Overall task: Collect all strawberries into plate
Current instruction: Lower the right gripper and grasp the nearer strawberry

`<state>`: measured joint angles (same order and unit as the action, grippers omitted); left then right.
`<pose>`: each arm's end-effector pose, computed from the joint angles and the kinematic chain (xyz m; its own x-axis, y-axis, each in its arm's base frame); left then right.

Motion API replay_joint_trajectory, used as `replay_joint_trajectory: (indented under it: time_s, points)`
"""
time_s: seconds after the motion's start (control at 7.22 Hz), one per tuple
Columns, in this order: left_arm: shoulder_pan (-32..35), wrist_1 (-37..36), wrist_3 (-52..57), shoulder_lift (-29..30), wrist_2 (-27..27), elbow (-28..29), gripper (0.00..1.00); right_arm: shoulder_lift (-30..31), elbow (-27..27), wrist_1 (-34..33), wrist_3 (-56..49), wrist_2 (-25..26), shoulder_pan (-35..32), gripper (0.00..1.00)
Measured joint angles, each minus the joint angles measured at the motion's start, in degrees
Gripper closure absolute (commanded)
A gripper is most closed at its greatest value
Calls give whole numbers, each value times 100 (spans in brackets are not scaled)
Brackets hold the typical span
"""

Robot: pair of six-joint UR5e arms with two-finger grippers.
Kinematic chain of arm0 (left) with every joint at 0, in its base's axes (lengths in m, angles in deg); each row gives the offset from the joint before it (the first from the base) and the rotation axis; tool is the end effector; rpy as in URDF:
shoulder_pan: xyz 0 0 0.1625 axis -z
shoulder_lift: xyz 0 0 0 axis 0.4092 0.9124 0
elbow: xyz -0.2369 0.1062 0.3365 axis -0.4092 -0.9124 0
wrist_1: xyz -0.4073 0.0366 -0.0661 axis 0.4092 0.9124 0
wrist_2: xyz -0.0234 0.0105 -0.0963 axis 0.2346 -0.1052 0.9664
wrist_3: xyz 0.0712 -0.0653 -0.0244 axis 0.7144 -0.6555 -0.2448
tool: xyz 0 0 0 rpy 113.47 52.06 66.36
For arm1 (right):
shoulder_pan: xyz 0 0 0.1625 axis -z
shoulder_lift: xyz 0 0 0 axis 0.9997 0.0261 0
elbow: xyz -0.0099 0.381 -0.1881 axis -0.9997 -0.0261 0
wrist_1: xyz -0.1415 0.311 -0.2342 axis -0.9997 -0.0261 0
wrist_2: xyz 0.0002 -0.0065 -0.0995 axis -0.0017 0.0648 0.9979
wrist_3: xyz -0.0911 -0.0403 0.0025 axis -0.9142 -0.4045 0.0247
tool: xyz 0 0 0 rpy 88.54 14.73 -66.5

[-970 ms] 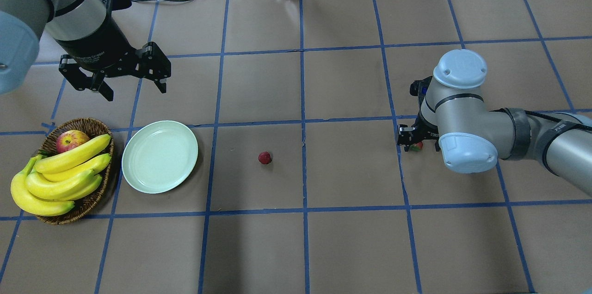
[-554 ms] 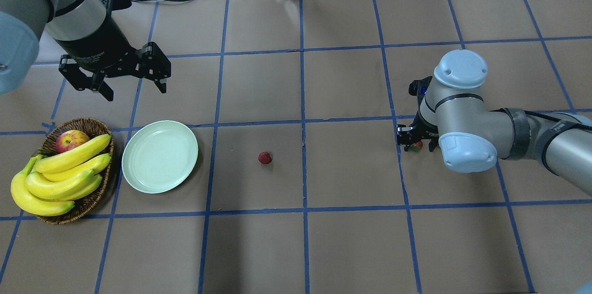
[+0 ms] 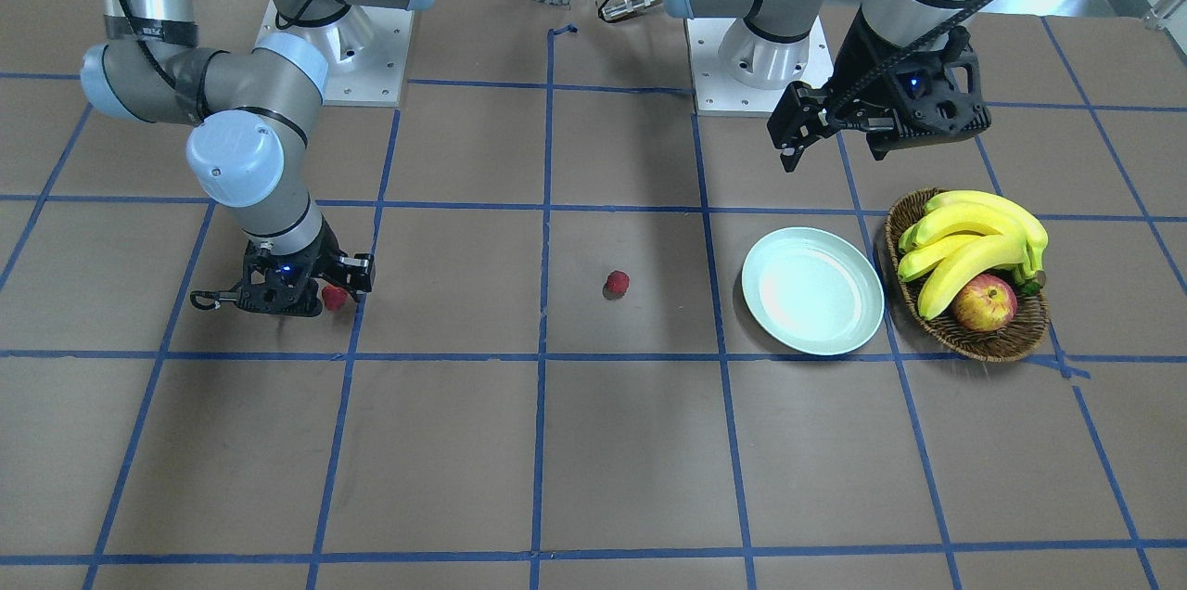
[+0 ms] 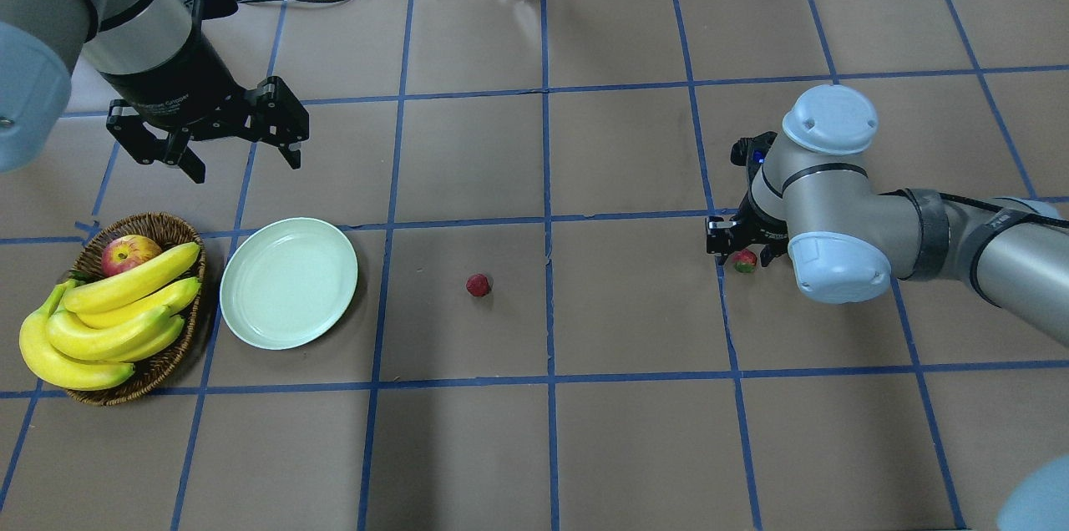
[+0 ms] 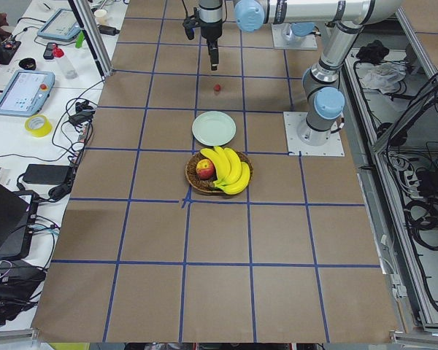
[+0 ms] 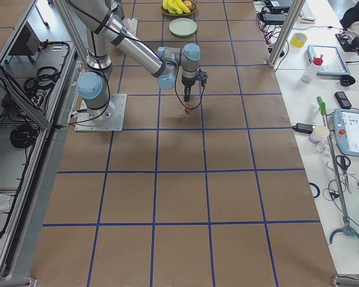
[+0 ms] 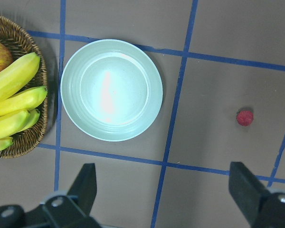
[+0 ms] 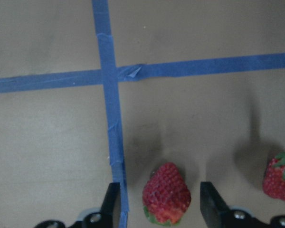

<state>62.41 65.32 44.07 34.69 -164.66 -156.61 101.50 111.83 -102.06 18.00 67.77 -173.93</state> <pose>-0.1008 -0.4740 0.4738 -0.9864 -0.1577 -0.0454 -0.1588 0.9871 0.0220 0.0949 -0.4811 0.1836 -0.9971 0.0767 0.0032 0.0767 0.9964 0.0346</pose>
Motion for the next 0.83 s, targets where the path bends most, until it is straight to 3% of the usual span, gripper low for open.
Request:
replay_joint_trajectory:
  time_s: [0.14,0.28,0.42,0.55,0.83]
  points:
    - [0,-1,0,-2,0,-1,0,-37,-17,-13,-1,37,0,48]
    - [0,3,0,-2,0,-4,0,-62,-16,-20,3,54,0,60]
    - [0,6,0,-1,0,-16,0,-72,-9,-21,10,63,0,82]
    - [0,3,0,-1,0,-25,0,-75,-9,-19,14,67,0,89]
    - [0,0,-1,-3,0,-31,0,-60,-28,-14,37,53,0,93]
